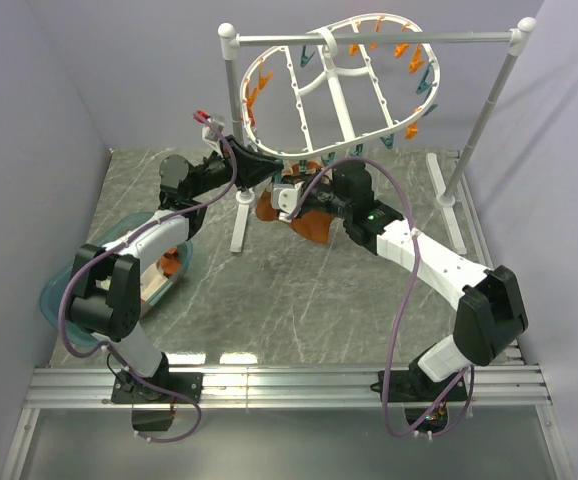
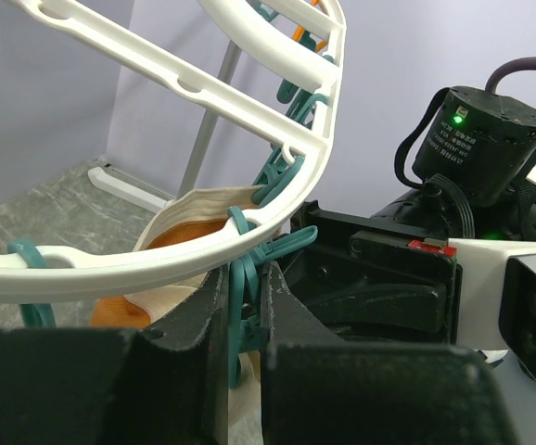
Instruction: Clip the underwear to the hanger
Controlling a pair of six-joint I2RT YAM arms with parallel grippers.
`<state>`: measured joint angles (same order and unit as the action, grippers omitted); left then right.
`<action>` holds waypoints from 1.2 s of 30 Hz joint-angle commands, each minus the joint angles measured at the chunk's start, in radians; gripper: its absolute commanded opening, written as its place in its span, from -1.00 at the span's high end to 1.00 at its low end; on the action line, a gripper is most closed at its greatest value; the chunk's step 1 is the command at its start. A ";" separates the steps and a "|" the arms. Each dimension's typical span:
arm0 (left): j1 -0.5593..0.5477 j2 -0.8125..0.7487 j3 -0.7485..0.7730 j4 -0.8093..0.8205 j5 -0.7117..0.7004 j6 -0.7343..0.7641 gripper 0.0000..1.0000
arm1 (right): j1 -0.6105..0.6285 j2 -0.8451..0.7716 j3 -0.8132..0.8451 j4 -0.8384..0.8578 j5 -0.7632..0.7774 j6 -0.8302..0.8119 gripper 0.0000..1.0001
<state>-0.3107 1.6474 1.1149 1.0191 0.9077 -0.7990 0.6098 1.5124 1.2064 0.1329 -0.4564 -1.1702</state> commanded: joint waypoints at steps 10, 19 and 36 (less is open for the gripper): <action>-0.018 0.005 0.019 0.082 0.114 0.035 0.99 | -0.001 0.028 0.108 -0.026 0.008 0.035 1.00; -0.018 -0.001 0.005 0.050 0.108 0.089 0.99 | -0.001 0.025 0.147 -0.056 0.004 0.107 1.00; -0.018 -0.029 -0.010 -0.007 0.092 0.204 0.99 | -0.002 -0.001 0.150 -0.069 -0.044 0.156 1.00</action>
<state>-0.3107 1.6520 1.1149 0.9894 0.8936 -0.6575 0.6079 1.5459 1.3067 0.0326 -0.4614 -1.0565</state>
